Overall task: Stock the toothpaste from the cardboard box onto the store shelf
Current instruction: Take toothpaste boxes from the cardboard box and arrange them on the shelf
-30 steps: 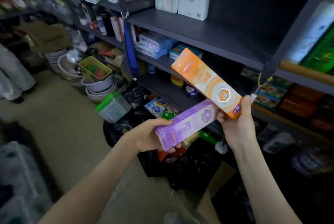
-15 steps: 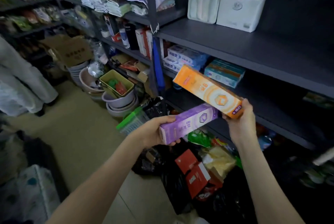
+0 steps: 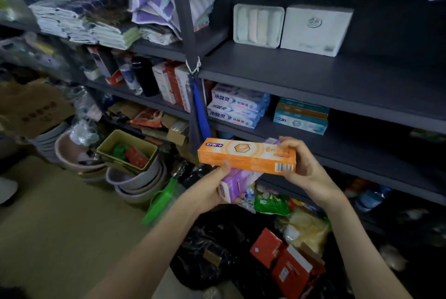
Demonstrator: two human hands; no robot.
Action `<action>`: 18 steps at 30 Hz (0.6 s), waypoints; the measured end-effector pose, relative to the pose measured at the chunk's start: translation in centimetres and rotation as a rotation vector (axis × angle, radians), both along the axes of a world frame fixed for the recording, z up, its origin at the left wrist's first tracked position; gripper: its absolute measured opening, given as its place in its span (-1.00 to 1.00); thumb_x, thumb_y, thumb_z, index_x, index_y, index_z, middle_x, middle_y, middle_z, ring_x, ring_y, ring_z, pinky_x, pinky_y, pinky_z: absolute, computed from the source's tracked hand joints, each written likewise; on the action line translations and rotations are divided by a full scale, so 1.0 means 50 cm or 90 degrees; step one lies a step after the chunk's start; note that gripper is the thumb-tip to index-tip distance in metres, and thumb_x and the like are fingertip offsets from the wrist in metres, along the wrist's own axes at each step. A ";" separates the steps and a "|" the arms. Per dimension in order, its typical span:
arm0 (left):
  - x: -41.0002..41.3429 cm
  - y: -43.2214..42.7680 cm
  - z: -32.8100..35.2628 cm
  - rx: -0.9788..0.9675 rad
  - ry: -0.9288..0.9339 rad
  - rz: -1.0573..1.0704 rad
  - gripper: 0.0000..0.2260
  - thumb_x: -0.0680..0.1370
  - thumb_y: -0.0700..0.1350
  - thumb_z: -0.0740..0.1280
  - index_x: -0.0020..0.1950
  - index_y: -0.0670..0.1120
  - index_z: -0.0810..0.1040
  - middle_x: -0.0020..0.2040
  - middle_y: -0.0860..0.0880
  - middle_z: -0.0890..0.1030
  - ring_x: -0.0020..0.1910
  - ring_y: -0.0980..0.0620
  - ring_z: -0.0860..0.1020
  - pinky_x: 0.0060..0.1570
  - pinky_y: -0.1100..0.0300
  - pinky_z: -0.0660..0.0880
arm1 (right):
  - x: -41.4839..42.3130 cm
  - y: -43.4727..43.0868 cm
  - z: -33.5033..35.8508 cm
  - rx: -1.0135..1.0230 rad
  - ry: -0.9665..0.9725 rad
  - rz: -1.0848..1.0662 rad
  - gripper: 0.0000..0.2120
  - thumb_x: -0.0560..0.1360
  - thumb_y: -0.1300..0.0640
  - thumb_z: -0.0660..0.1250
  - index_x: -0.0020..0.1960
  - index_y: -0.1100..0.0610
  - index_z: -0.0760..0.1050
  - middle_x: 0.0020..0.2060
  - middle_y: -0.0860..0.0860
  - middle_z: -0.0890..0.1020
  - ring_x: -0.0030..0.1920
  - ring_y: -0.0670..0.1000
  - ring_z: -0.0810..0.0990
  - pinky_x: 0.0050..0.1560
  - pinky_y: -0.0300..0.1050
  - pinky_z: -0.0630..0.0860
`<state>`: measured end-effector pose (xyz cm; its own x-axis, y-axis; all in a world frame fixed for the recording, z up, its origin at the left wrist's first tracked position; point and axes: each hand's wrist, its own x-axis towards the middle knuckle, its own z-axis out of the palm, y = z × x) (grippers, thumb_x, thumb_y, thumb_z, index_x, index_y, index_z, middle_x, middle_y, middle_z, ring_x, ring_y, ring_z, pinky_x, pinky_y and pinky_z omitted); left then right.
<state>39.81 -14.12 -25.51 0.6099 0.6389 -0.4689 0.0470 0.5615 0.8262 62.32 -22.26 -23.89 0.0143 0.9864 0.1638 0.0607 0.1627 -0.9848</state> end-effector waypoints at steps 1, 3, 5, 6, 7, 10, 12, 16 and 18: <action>-0.006 0.022 -0.001 -0.007 0.005 -0.024 -0.38 0.32 0.32 0.24 0.15 -0.11 0.54 -0.17 -0.11 0.68 -0.35 -0.03 0.62 -0.40 0.17 0.56 | -0.017 0.013 0.000 -0.001 -0.027 -0.012 -0.62 0.46 0.38 0.33 0.19 0.04 0.43 0.30 -0.11 0.38 0.28 -0.09 0.43 0.10 -0.24 0.45; -0.013 0.059 0.005 -0.020 0.023 -0.077 -0.41 0.34 0.29 0.18 0.14 -0.11 0.54 -0.19 -0.10 0.69 -0.36 -0.04 0.62 -0.43 0.18 0.55 | -0.049 0.037 0.001 -0.016 -0.059 -0.039 -0.65 0.42 0.32 0.34 0.13 0.01 0.50 0.24 -0.10 0.40 0.27 -0.07 0.43 0.09 -0.19 0.48; -0.017 0.093 0.006 -0.029 0.024 -0.121 -0.41 0.33 0.32 0.20 0.13 -0.10 0.56 -0.14 -0.12 0.69 -0.35 -0.07 0.63 -0.45 0.15 0.54 | -0.074 0.057 0.005 -0.027 -0.067 -0.067 -0.66 0.42 0.41 0.35 0.11 0.10 0.51 0.23 -0.03 0.40 0.22 -0.03 0.45 0.04 -0.14 0.51; -0.016 0.106 0.007 -0.031 0.023 -0.134 -0.40 0.32 0.34 0.22 0.10 -0.10 0.58 -0.11 -0.16 0.67 -0.33 -0.09 0.62 -0.43 0.13 0.54 | -0.085 0.065 0.009 -0.029 -0.077 -0.084 -0.65 0.42 0.49 0.34 0.11 0.16 0.51 0.23 0.00 0.40 0.21 0.00 0.46 0.03 -0.09 0.50; -0.015 0.118 0.006 -0.034 0.031 -0.148 -0.39 0.29 0.36 0.25 0.06 -0.10 0.60 -0.07 -0.19 0.66 -0.30 -0.12 0.61 -0.38 0.09 0.56 | -0.093 0.070 0.012 -0.032 -0.091 -0.101 -0.64 0.41 0.54 0.33 0.10 0.20 0.50 0.23 0.02 0.40 0.21 0.00 0.46 0.03 -0.07 0.50; -0.002 0.141 0.004 -0.049 0.061 -0.171 -0.46 0.27 0.33 0.34 -0.02 -0.08 0.62 -0.14 -0.16 0.67 -0.29 -0.11 0.60 -0.23 0.06 0.52 | -0.105 0.075 0.015 -0.054 -0.099 -0.144 -0.64 0.39 0.55 0.35 0.06 0.21 0.52 0.23 0.01 0.40 0.27 -0.03 0.43 0.02 -0.06 0.55; 0.010 0.157 0.002 -0.051 0.084 -0.187 -0.50 0.30 0.30 0.35 -0.02 -0.09 0.60 -0.20 -0.13 0.66 -0.32 -0.10 0.60 -0.26 0.09 0.49 | -0.103 0.073 0.008 -0.080 -0.083 -0.167 -0.72 0.41 0.40 0.42 0.05 0.15 0.53 0.22 -0.04 0.41 0.28 0.00 0.42 0.07 0.02 0.55; 0.041 0.186 0.006 -0.016 0.085 -0.205 -0.67 0.52 0.20 0.27 0.05 -0.03 0.56 -0.17 -0.06 0.69 -0.26 -0.06 0.62 -0.26 0.11 0.51 | -0.116 0.078 0.002 -0.100 -0.011 -0.257 -0.75 0.43 -0.19 0.39 0.04 -0.10 0.53 0.23 -0.09 0.39 0.25 0.05 0.44 0.10 -0.05 0.49; 0.059 0.197 0.014 0.018 0.079 -0.222 -0.70 0.56 0.17 0.25 0.11 -0.01 0.54 -0.09 -0.04 0.70 -0.19 -0.02 0.64 -0.32 0.18 0.53 | -0.120 0.085 0.006 -0.135 0.043 -0.367 -0.72 0.48 -0.20 0.30 0.13 -0.13 0.44 0.24 -0.03 0.39 0.19 0.06 0.50 -0.05 -0.21 0.53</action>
